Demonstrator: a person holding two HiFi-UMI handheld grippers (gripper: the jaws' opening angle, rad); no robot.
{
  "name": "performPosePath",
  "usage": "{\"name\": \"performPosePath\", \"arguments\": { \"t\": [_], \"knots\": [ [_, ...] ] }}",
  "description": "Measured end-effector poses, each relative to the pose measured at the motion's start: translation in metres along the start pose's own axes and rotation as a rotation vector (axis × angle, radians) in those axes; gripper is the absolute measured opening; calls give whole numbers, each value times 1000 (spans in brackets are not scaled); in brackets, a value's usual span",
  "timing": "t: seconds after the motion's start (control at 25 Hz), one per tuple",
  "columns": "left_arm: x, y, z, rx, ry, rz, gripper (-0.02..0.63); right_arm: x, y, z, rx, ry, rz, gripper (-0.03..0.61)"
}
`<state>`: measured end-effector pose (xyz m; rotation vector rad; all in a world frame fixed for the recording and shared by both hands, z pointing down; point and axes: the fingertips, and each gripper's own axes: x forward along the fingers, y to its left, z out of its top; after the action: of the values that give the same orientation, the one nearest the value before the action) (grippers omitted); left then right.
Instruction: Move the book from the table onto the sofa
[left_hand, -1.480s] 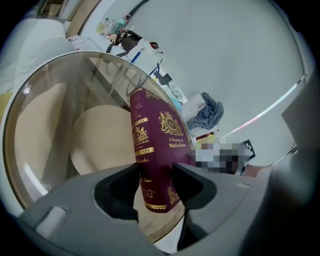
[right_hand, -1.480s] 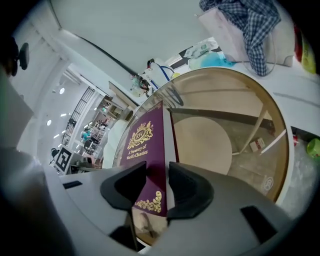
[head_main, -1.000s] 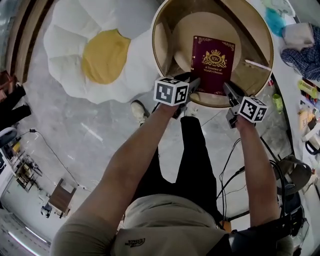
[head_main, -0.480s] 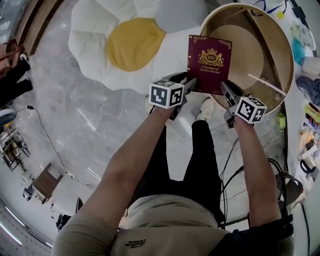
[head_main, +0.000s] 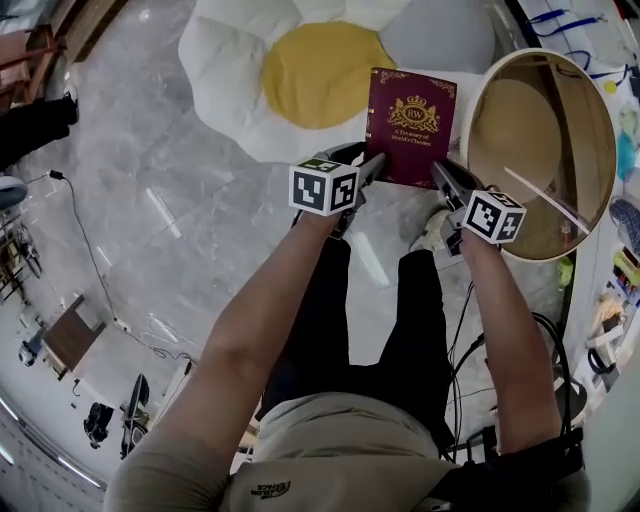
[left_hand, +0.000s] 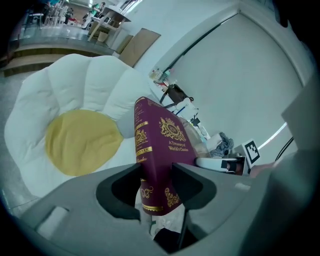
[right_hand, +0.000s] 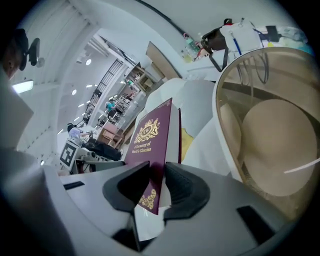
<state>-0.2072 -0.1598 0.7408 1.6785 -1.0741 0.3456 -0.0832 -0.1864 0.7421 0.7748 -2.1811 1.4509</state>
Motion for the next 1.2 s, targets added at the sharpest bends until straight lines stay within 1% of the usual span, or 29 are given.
{"name": "performPosePath", "arguments": {
  "t": [0.16,0.28,0.48,0.68,0.96,1.2],
  "knots": [
    [-16,48,-3,-25,-6,9,189,45,18,-12,-13,37,-5,106],
    [-14,70,-9,-36,-6,8,189,67,17,-20,-21,59,-9,107],
    [7,106,-23,-48,3,-4,189,101,-3,-35,-20,72,-26,107],
    [35,134,-39,-82,-14,-25,189,127,-30,-50,-16,82,-36,107],
    [80,169,-65,-98,-14,-55,189,159,-74,-71,-52,105,-33,107],
    [115,191,-77,-146,-21,-110,189,175,-99,-77,-54,101,-54,109]
  ]
}}
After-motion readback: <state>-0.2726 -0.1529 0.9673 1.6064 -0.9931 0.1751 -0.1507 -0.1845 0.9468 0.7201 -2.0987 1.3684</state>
